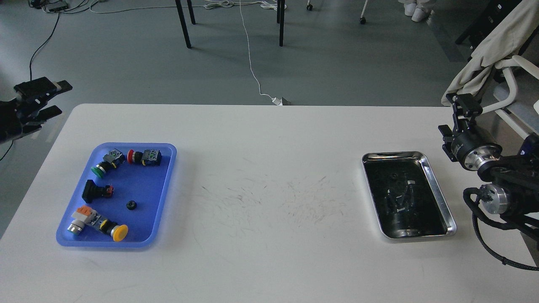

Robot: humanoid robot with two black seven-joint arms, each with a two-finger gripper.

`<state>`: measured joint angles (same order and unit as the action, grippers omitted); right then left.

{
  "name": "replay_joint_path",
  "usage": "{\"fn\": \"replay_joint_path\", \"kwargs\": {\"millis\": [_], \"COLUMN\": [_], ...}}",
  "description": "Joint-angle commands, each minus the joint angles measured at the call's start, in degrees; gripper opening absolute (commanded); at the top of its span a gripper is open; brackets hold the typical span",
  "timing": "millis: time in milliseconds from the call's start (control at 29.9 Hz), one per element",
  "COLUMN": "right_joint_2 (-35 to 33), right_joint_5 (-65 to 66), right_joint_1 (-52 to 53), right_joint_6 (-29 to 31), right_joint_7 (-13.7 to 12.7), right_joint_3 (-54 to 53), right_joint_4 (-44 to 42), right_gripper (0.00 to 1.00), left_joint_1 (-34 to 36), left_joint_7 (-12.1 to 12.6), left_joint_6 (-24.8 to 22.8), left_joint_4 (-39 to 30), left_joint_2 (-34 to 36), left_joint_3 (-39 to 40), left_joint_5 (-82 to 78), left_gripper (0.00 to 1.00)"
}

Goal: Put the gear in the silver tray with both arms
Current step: 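Reach the left gripper over the blue tray toward a black gear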

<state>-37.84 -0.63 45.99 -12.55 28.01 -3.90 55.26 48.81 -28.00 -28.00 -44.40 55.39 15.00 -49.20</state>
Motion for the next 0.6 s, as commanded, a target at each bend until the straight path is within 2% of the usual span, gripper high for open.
{"fn": "replay_joint_path", "kwargs": {"millis": [0, 201, 334, 435, 568], "right_joint_2": [0.22, 0.84, 0.75, 0.66, 0.57], "right_joint_5": [0.1, 0.19, 0.19, 0.19, 0.19], "right_joint_1": [-0.02, 0.07, 0.42, 0.68, 0.59], "right_joint_6": [-0.11, -0.11, -0.11, -0.11, -0.2], "right_joint_7": [-0.01, -0.01, -0.01, -0.01, -0.01], "right_joint_3": [-0.05, 0.12, 0.21, 0.21, 0.21], "right_joint_4": [-0.41, -0.51, -0.5, -0.59, -0.33], "right_gripper": [0.95, 0.95, 0.95, 0.95, 0.95], "left_joint_1": [0.32, 0.94, 0.41, -0.73, -1.61], "left_joint_7": [0.0, 0.0, 0.0, 0.0, 0.0], "left_joint_6": [0.0, 0.75, 7.24, 9.89, 9.63], "left_joint_4": [-4.98, -13.86, -22.47, -24.15, -27.31], "left_joint_2": [1.38, 6.22, 11.04, 12.55, 14.74], "left_joint_3": [0.03, -0.06, -0.32, -1.28, -2.25], "left_joint_5": [-6.59, -16.52, -22.94, -24.8, -25.06], "left_gripper": [0.9, 0.9, 0.9, 0.9, 0.9]}}
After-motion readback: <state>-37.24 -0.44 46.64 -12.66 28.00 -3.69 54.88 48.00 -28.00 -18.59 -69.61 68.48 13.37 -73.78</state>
